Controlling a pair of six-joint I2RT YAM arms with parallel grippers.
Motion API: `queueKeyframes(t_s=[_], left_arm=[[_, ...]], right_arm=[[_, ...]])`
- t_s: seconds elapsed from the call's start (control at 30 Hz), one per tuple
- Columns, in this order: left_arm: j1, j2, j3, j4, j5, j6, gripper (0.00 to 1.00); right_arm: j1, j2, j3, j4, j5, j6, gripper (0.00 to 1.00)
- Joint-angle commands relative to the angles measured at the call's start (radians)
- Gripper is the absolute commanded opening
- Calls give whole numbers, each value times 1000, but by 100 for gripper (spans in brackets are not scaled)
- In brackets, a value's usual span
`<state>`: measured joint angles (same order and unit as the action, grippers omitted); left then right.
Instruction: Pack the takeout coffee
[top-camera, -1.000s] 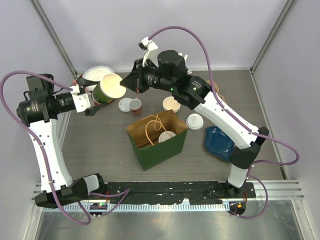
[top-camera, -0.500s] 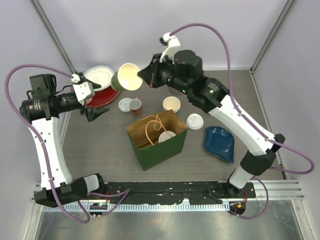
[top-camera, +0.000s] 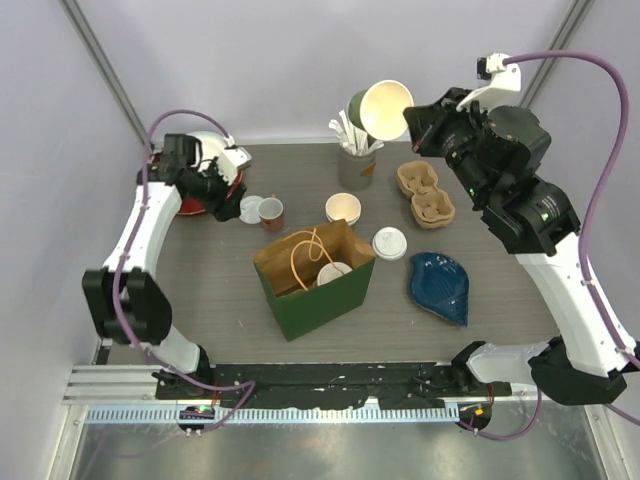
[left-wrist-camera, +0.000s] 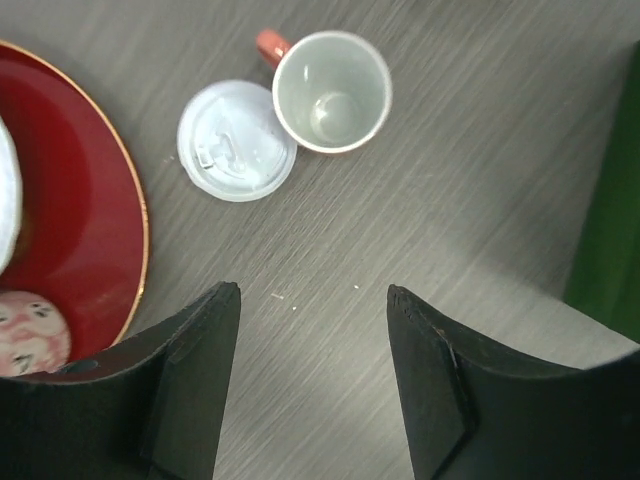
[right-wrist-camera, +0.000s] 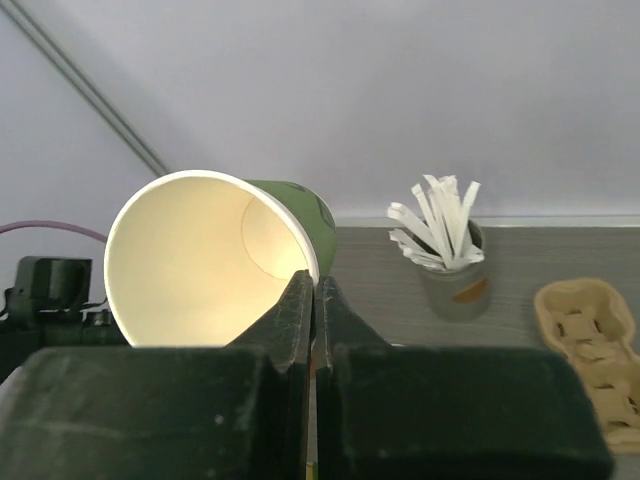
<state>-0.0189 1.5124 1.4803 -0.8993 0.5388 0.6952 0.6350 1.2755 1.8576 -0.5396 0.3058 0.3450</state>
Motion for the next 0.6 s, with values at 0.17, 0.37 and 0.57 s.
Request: queueKeyframes(t_s=[0.17, 0.37, 0.57], left_arm=[[-15, 323, 162, 16, -54, 76, 64], [-4, 400, 198, -98, 119, 441, 75], [2, 535, 299, -225, 115, 576, 72]], right_arm=[[-50, -44, -49, -127, 49, -60, 1], [-73, -51, -72, -164, 50, -64, 1], [-81, -71, -86, -181, 53, -66, 1]])
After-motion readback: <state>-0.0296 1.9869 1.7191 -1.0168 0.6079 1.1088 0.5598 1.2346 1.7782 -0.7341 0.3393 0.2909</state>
